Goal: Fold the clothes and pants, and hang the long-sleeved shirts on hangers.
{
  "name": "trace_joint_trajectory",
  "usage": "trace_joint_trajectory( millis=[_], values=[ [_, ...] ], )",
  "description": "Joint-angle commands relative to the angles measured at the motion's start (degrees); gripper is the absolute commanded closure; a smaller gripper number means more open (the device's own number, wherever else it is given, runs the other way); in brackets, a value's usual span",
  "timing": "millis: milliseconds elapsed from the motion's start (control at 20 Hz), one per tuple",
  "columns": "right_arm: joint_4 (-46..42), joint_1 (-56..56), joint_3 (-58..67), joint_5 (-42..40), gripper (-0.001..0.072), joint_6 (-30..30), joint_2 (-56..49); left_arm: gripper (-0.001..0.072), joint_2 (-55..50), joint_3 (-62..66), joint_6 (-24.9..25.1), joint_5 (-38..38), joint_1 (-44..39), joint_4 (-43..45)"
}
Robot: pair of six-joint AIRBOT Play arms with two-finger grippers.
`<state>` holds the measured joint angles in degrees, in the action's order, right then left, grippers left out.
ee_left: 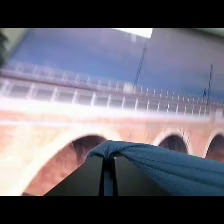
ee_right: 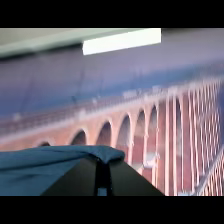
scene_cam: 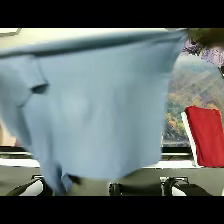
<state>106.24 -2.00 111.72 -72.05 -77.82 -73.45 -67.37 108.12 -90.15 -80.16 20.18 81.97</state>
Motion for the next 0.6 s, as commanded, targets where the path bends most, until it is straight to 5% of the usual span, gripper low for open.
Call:
trace_joint_trajectory(
  millis=[0,250,400,550],
  values=[
    [-0.4,0.0,-4.9,0.1,0.0683,0.5,-13.6,0.0692,-17.5,-1.5,2.0,2.8,-5.4,-0.6],
    [-0.2,0.0,-4.9,12.3,0.0683,-0.6,-30.1,0.0692,-39.6,-1.4,3.4,17.8,-12.6,-0.5],
    [-0.2,0.0,-4.9,19.5,0.0683,-0.6,-33.8,0.0692,-44.4,-1.4,3.2,25.9,-13.9,-0.8],
    [-0.4,0.0,-4.8,18.1,0.0683,-0.6,-33.8,0.0691,-44.0,-1.4,3.3,26.2,-13.4,-0.8]
  ],
)
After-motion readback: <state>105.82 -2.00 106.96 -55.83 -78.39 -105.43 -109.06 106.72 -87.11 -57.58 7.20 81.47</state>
